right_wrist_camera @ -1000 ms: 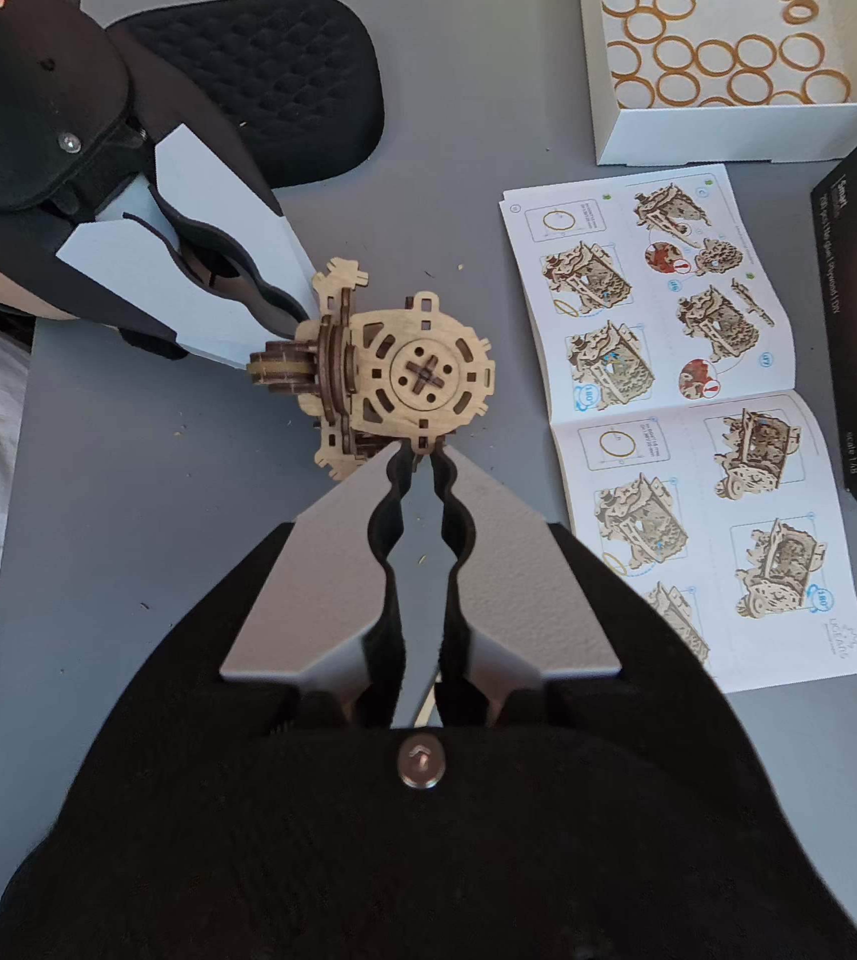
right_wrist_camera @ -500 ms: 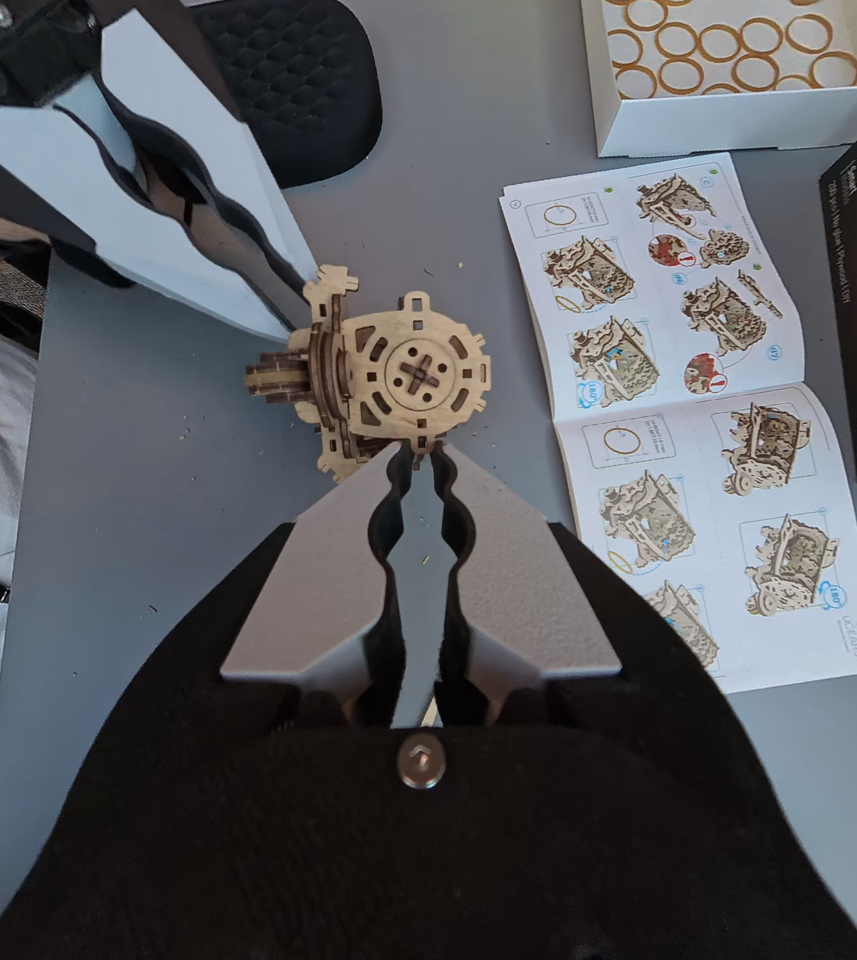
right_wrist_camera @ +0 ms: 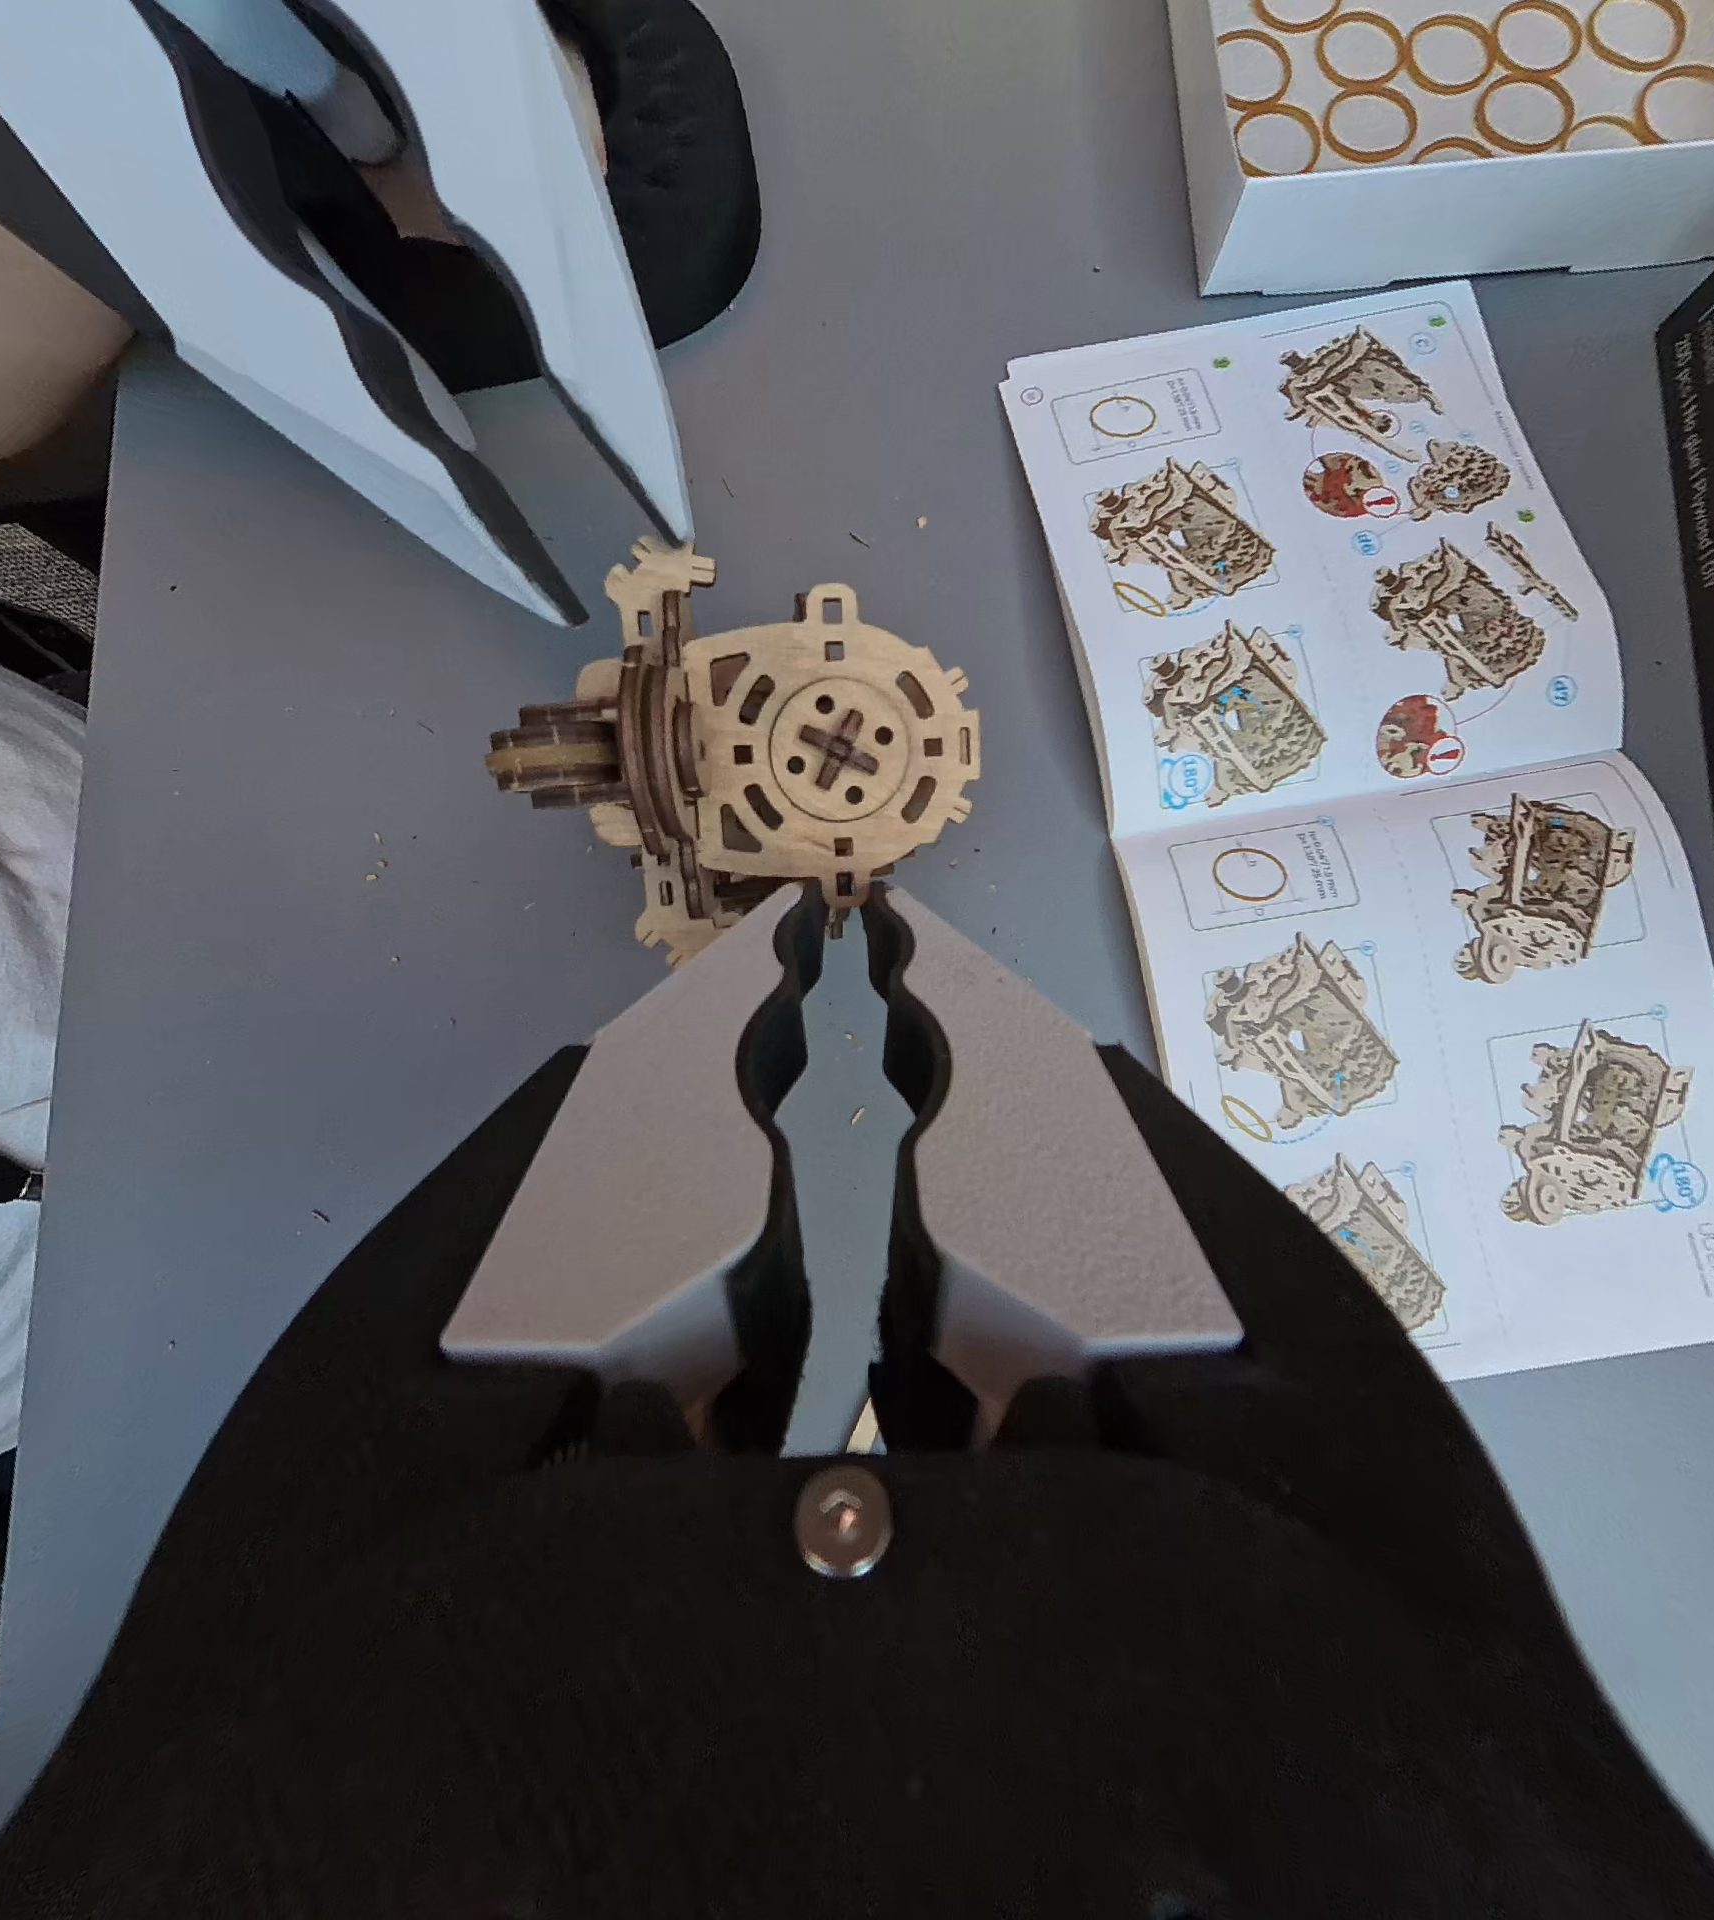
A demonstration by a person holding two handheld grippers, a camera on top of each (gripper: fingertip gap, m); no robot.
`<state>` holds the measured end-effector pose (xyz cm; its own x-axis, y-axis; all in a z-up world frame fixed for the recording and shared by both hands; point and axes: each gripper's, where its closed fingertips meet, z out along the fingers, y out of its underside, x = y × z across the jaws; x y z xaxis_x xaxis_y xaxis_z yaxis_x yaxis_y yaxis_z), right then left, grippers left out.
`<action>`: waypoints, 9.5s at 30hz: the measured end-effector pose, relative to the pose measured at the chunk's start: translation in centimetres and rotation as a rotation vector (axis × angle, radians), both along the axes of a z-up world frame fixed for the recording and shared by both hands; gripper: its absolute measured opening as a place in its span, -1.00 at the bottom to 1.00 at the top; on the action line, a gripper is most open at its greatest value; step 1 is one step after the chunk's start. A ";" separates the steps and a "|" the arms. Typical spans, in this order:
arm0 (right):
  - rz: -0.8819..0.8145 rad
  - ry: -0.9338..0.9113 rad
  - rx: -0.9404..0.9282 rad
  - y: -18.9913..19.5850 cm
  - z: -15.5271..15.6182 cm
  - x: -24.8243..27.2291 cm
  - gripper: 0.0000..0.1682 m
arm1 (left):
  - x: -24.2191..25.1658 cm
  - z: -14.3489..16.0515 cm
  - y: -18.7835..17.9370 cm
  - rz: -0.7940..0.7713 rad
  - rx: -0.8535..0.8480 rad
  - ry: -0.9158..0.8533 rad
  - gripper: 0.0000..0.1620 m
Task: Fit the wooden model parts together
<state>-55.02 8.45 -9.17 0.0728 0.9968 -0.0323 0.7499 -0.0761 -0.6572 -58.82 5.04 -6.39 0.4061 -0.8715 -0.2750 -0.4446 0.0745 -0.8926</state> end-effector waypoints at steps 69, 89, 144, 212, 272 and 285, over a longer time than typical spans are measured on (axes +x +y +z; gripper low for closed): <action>-0.025 0.031 -0.029 0.1 0.4 -0.3 -0.92 | 0.3 -1.0 0.7 -0.097 0.313 0.401 -0.85; -0.018 0.027 -0.024 0.1 0.0 -0.4 -0.92 | -1.2 1.6 0.0 -0.141 0.086 0.041 -0.70; 0.052 0.006 -0.026 0.0 -0.2 -0.4 -0.91 | 0.5 -0.1 2.9 -0.425 0.175 0.022 -0.91; 0.260 0.457 0.334 0.1 1.5 -0.8 -0.68 | 0.0 -0.6 2.2 -0.386 0.432 0.049 -0.95; 0.237 0.503 0.044 -0.2 0.3 -0.9 -0.83 | -0.2 -0.5 1.9 -0.393 0.436 0.058 -0.95; 0.256 0.504 0.051 -0.4 0.2 -0.8 -0.98 | -0.1 -0.5 1.8 -0.400 0.431 0.056 -0.96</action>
